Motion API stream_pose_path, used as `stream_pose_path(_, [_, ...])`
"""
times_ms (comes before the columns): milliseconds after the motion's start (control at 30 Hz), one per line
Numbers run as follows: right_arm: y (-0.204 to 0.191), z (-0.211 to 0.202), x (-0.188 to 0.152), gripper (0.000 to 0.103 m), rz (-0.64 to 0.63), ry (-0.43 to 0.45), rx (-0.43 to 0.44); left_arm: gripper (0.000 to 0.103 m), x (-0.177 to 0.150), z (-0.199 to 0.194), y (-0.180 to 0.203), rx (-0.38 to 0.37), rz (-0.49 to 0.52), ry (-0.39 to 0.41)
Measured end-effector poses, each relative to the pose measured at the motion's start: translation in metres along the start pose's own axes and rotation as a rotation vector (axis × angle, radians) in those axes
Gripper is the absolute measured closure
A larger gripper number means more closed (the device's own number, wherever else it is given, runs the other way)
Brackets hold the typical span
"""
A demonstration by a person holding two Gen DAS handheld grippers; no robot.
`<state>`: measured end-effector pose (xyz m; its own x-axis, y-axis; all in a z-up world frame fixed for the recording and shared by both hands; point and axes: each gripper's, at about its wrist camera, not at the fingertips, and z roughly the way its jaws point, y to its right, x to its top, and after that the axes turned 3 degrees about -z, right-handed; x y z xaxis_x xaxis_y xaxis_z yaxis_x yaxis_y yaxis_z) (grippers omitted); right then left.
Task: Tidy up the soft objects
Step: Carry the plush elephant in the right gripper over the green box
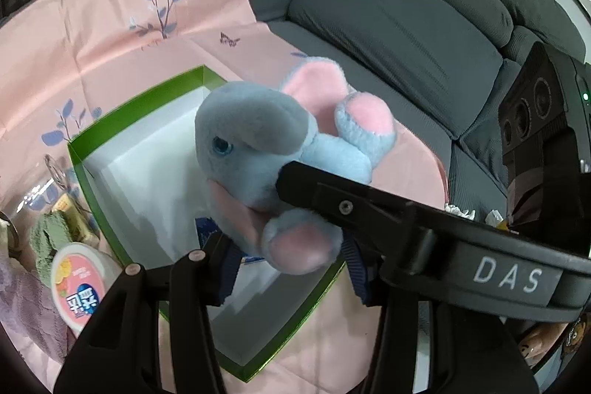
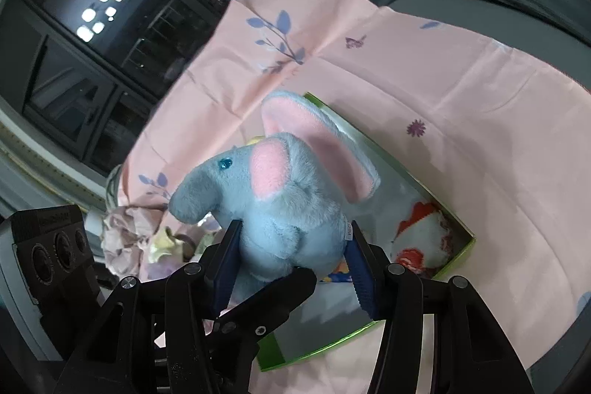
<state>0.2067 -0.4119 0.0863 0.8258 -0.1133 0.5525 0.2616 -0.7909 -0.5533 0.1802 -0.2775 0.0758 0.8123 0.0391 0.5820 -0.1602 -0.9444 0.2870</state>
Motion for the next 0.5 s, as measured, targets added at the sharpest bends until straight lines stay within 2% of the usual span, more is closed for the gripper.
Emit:
stream_pose_path(267, [0.014, 0.014, 0.002, 0.047, 0.038, -0.047, -0.060, 0.057, 0.000, 0.022, 0.002, 0.013, -0.003, -0.072])
stream_pose_path(500, [0.025, 0.024, 0.003, 0.047, 0.064, -0.080, -0.080, 0.058, 0.000, 0.037, 0.002, 0.023, -0.012, -0.115])
